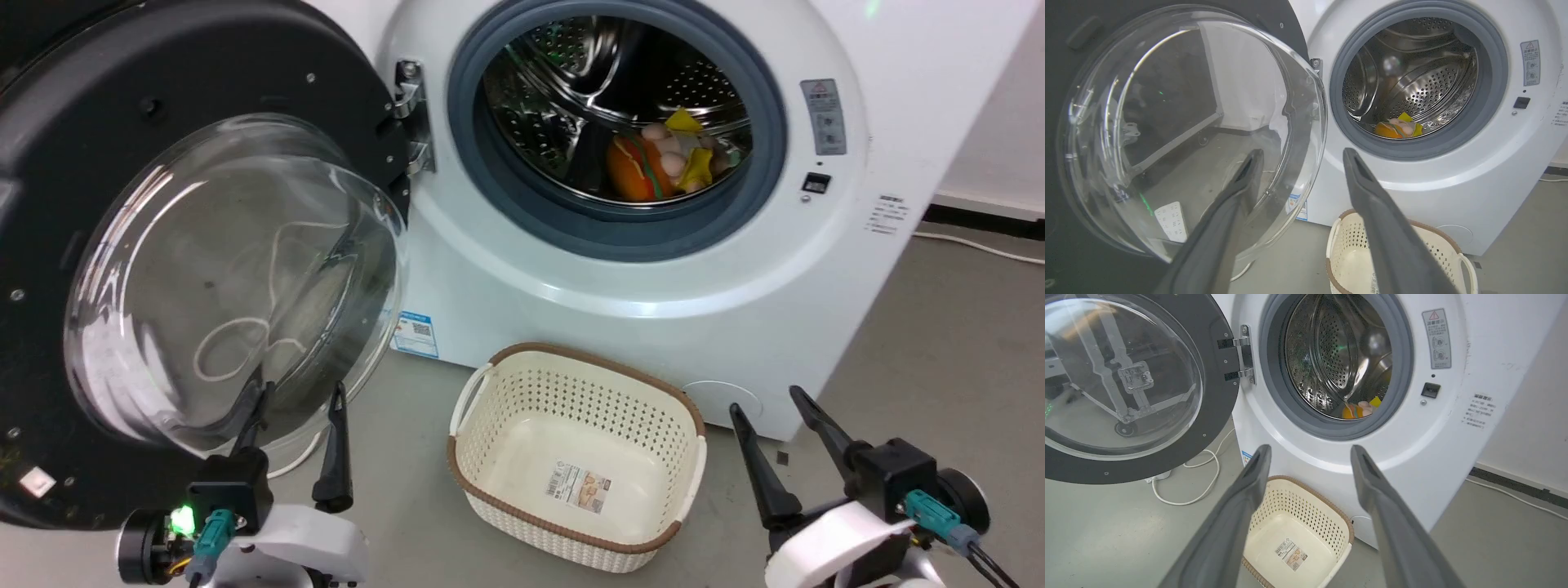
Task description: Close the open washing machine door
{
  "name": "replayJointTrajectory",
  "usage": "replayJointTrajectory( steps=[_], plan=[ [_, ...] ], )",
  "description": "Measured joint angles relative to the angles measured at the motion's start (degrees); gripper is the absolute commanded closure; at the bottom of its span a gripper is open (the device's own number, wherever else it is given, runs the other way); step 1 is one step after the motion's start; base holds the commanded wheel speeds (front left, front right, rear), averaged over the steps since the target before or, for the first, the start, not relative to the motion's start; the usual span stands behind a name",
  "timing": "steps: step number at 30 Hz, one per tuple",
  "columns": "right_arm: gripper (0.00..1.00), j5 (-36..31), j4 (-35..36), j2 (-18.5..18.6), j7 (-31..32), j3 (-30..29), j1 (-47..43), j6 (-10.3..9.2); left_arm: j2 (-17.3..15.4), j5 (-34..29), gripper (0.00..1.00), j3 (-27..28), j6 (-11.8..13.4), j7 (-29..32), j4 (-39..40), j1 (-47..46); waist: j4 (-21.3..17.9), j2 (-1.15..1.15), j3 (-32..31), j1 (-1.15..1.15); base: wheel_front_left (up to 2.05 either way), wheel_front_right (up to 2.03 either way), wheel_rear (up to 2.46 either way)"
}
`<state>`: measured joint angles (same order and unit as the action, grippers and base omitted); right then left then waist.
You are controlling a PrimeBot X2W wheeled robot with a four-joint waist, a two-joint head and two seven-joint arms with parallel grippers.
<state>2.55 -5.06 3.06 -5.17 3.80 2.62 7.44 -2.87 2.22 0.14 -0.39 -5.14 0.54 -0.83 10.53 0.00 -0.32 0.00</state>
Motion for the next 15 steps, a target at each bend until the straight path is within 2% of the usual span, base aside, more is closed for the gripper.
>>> replayJointTrajectory(
  steps=[15],
  plan=[
    [0.0,0.7,-2.9,0.0,-1.8,3.3,2.3,0.0,0.0,0.9,0.0,0.9,0.8,-1.8,1.2,0.7,3.9,0.0,0.7,0.0,0.0,0.0,0.0]
  ],
)
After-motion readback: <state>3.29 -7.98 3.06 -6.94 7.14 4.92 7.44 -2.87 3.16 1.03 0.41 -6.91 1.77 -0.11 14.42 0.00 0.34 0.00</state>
